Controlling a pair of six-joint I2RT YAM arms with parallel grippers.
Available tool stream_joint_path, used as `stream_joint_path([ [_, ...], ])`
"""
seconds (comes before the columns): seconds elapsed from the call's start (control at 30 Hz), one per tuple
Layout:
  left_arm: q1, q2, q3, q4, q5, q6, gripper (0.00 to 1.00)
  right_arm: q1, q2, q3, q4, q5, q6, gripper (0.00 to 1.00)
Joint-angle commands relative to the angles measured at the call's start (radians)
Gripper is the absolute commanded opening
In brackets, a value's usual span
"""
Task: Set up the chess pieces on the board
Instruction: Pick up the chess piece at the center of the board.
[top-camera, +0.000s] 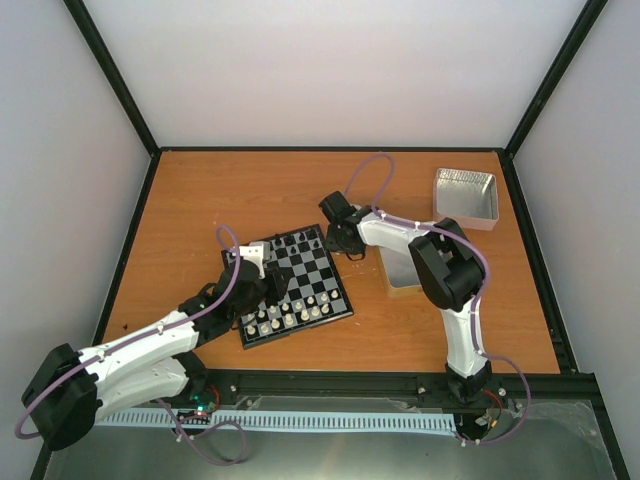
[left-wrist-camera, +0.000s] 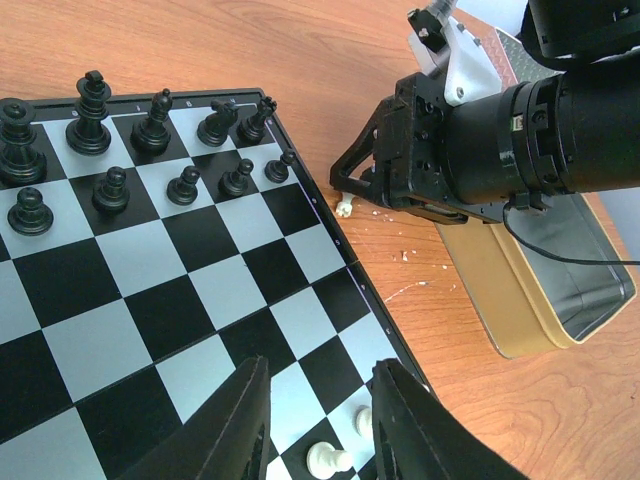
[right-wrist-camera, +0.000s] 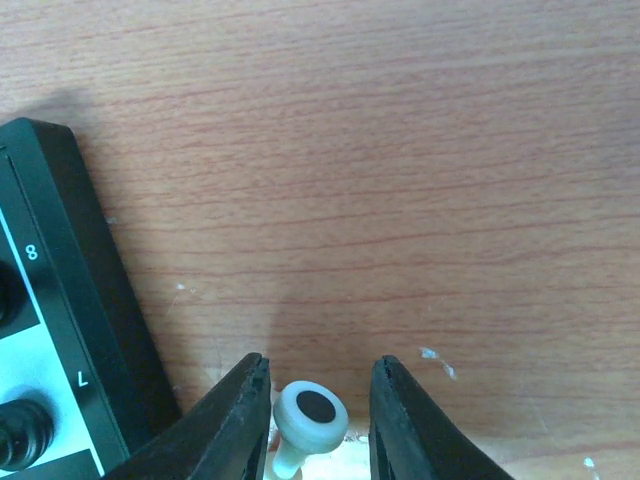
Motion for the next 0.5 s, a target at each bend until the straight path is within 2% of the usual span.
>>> stream_joint_path([
  [0.0, 0.005, -0.011, -0.002, -0.001, -0.011, -0.010, 0.30, 0.024, 0.038, 0.003, -0.067, 0.045, 0.023, 0.29],
  [0.1, 0.005, -0.011, -0.002, 0.001, -0.013, -0.009, 0.30, 0.035, 0.045, 0.004, -0.071, 0.063, 0.032, 0.25],
  [0.27, 0.005, -0.015, -0.006, -0.002, -0.013, -0.008, 0.30, 0.045, 0.053, 0.013, -0.065, 0.069, 0.036, 0.13],
  [0.47, 0.005, -0.025, -0.011, 0.000, 0.003, -0.007, 0.35, 0.044, -0.011, -0.015, -0.007, 0.099, 0.040, 0.12],
])
